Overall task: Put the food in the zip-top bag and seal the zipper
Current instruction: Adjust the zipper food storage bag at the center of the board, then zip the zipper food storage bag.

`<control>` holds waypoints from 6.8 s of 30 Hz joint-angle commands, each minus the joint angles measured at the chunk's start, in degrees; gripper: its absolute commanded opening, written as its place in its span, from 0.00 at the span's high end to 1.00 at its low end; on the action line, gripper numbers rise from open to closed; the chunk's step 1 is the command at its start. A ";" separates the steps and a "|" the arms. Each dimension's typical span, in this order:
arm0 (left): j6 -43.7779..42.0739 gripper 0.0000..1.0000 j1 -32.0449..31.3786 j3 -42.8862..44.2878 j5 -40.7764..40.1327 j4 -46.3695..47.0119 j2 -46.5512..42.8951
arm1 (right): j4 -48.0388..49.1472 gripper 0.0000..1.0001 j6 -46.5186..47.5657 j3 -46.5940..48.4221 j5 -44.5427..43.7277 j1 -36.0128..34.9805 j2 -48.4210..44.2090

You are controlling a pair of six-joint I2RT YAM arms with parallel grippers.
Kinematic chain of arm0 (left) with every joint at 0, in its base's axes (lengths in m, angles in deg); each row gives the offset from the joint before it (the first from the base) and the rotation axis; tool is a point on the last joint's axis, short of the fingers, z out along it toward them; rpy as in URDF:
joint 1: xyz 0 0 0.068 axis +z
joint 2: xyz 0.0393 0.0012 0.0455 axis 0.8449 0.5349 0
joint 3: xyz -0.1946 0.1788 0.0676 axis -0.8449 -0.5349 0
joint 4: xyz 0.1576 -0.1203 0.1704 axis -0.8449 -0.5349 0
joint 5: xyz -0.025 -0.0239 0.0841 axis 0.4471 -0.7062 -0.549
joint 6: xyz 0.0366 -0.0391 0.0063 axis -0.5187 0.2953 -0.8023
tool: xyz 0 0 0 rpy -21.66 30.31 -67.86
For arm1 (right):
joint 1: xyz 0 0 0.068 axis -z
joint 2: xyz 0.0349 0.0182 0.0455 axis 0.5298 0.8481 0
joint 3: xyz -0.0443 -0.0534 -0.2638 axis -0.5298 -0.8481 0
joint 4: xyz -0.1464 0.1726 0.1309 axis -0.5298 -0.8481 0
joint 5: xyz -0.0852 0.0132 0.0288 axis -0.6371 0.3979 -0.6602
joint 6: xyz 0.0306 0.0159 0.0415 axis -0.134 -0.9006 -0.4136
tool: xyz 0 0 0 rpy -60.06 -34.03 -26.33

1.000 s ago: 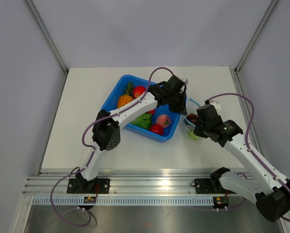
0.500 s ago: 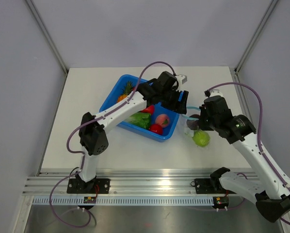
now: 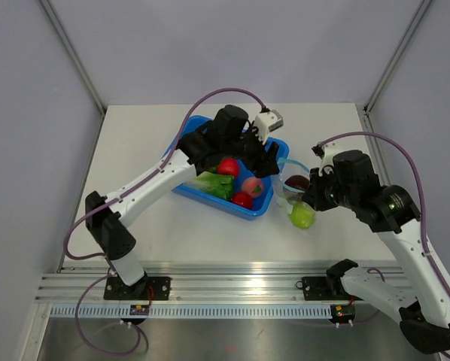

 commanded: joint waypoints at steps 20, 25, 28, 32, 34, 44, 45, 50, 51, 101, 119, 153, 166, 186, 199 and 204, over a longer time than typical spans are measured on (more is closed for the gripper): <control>-25.69 0.29 -3.80 -20.79 24.56 19.52 -18.94 | -0.50 1.00 6.16 2.46 12.21 0.26 -3.97; -29.12 0.31 -5.73 -17.36 24.20 14.94 -15.08 | -1.11 1.00 6.24 3.78 13.27 0.26 -3.71; -29.22 0.30 -6.17 -16.48 24.03 14.41 -13.67 | -1.29 1.00 6.16 4.13 13.62 0.26 -3.80; -28.95 0.33 -6.44 -15.25 25.17 13.09 -11.29 | -1.47 1.00 5.81 4.48 13.80 0.26 -3.88; -28.86 0.35 -6.44 -15.25 25.78 12.65 -10.85 | -1.47 1.00 5.54 4.40 13.80 0.26 -3.97; -25.88 0.54 -7.40 -14.46 27.98 13.97 -8.21 | -2.52 1.00 4.66 5.27 12.84 0.26 -4.85; -25.53 0.68 -7.49 -14.20 28.68 13.97 -7.95 | -2.69 1.00 4.58 5.53 12.74 0.26 -5.02; -18.44 1.00 -7.67 -11.04 26.94 14.14 -5.93 | -3.31 0.68 2.74 6.85 7.58 0.17 -5.64; -16.75 1.00 -7.67 -10.25 24.67 14.93 -5.93 | -3.49 0.50 2.47 7.46 6.69 0.26 -5.82; -17.08 1.00 -2.57 -20.96 18.66 20.56 -21.75 | 13.04 0.30 8.26 10.02 31.89 9.49 5.25; -18.58 1.00 -1.60 -19.91 21.92 18.80 -22.01 | 11.63 0.55 10.99 10.81 36.65 9.58 8.16; -20.51 0.18 -0.38 -17.71 22.98 13.53 -22.89 | 16.29 1.00 6.07 5.45 35.16 9.49 2.09; -7.25 0.36 0.51 -13.85 27.19 25.38 -17.37 | 14.97 1.00 6.24 4.31 35.24 9.57 -1.60; -6.36 0.49 -0.20 -9.89 42.04 27.33 -8.91 | 12.42 1.00 8.09 5.01 36.83 9.57 -2.04; -5.93 0.48 -0.20 -7.34 45.12 24.34 -6.10 | 12.25 1.00 7.92 5.45 37.00 9.57 -2.39; -5.66 0.40 -0.29 -6.55 44.33 23.73 -4.70 | 12.25 1.00 7.83 5.54 37.18 9.49 -2.56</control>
